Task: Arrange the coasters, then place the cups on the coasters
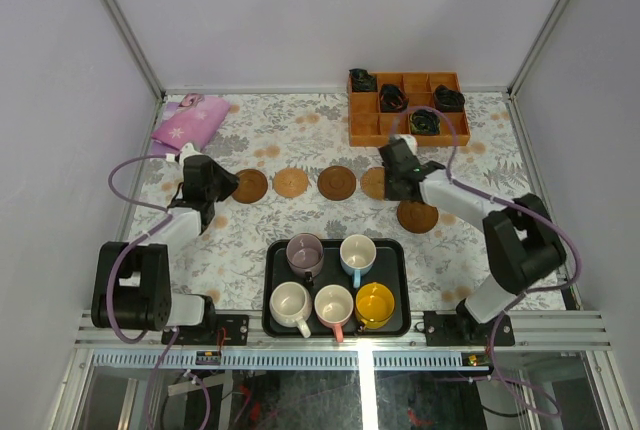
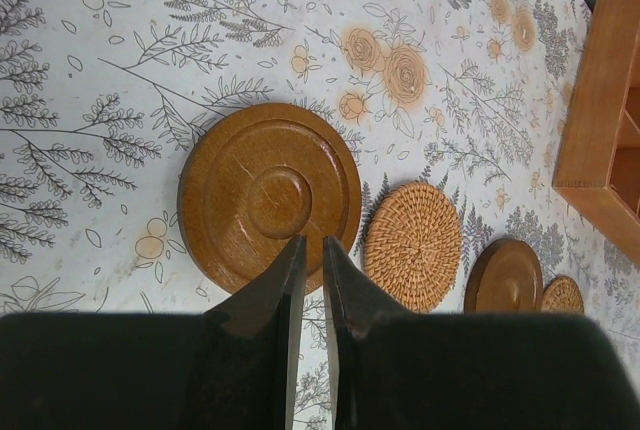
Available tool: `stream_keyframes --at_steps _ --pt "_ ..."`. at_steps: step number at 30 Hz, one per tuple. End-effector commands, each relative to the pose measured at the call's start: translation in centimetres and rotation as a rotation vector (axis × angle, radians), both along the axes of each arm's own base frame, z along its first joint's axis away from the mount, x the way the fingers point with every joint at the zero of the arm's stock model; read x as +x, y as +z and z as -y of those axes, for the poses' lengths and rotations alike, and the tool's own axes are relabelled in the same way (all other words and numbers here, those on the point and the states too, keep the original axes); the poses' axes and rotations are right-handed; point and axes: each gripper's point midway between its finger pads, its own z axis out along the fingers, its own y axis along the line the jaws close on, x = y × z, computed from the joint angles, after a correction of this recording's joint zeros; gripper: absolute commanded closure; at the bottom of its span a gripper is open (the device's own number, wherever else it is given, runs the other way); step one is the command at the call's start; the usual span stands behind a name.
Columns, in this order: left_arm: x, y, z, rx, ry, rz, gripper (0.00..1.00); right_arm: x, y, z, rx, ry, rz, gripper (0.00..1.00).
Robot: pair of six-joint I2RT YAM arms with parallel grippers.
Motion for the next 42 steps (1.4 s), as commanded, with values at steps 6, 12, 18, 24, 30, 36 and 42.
stream_keyframes --at_steps 6,12,18,24,30,36,42 --pt "-0.6 2.2 -0.4 0.041 -0.003 0.174 0.89 -1.1 1.3 8.0 -0.036 -0.293 0.118 1.00" --pt "-1.2 2.6 0.6 0.007 -0.025 0.203 0.89 -1.6 -1.9 9.7 -0.037 -0.345 0.014 1.00" --pt "-1.7 2.3 0.4 0.016 -0.009 0.175 0.88 -2.2 -4.1 10.2 0.008 -0.370 -0.071 1.00" --pt "-1.9 2.5 0.2 0.022 0.006 0.169 0.88 -2.3 -4.4 9.6 0.043 -0.364 -0.083 1.00" --pt "-2.4 2.4 0.0 0.028 0.017 0.161 0.88 -2.3 -5.1 9.5 0.042 -0.368 -0.104 1.00" --pt "-2.7 2.3 -0.2 0.032 0.024 0.157 0.88 -1.9 -6.9 9.5 0.026 -0.382 -0.162 1.00" --pt "-2.6 2.0 -0.4 0.041 0.034 0.154 0.88 0.0 -6.6 9.8 -0.008 -0.405 -0.148 1.00"
